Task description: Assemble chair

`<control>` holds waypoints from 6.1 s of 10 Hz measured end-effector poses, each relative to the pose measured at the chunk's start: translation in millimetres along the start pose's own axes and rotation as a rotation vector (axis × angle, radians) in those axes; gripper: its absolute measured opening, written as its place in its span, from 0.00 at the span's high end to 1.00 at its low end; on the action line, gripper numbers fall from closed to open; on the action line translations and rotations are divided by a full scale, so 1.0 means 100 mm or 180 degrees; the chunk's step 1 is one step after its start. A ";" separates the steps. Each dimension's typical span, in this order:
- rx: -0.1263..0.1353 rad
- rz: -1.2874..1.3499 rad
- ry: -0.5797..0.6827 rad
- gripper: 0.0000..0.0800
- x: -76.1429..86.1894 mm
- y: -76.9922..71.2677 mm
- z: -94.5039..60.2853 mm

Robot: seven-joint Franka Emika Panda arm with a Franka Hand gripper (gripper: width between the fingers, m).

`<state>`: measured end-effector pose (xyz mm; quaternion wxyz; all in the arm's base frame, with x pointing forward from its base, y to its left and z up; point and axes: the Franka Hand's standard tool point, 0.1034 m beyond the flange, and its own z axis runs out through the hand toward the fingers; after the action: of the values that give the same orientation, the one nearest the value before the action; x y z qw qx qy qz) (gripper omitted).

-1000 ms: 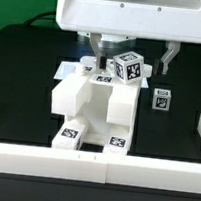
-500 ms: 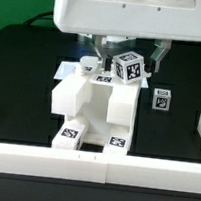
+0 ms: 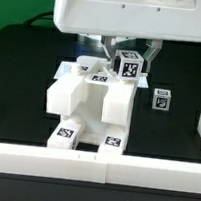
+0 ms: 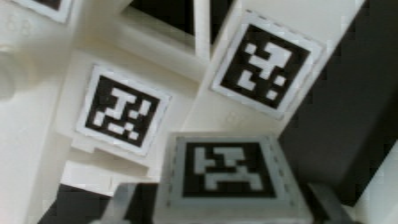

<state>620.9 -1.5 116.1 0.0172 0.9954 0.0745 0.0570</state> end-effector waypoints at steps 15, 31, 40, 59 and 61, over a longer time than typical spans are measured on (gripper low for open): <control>0.0054 0.3505 -0.0011 0.66 -0.02 0.02 0.03; 0.0018 0.0924 0.0036 0.19 0.03 -0.10 -0.01; -0.0018 -0.0226 0.0024 0.63 0.01 -0.05 0.00; 0.0044 0.3372 -0.0008 0.51 0.00 -0.14 0.10; 0.0041 0.3003 -0.0037 0.22 0.02 -0.18 0.08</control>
Offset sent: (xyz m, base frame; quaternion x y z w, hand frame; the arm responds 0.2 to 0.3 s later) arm 0.0008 -0.0033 -0.0118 -0.0180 0.0188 0.1930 0.9809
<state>620.7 16.3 108.0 -0.0164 0.9210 -0.3856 0.0526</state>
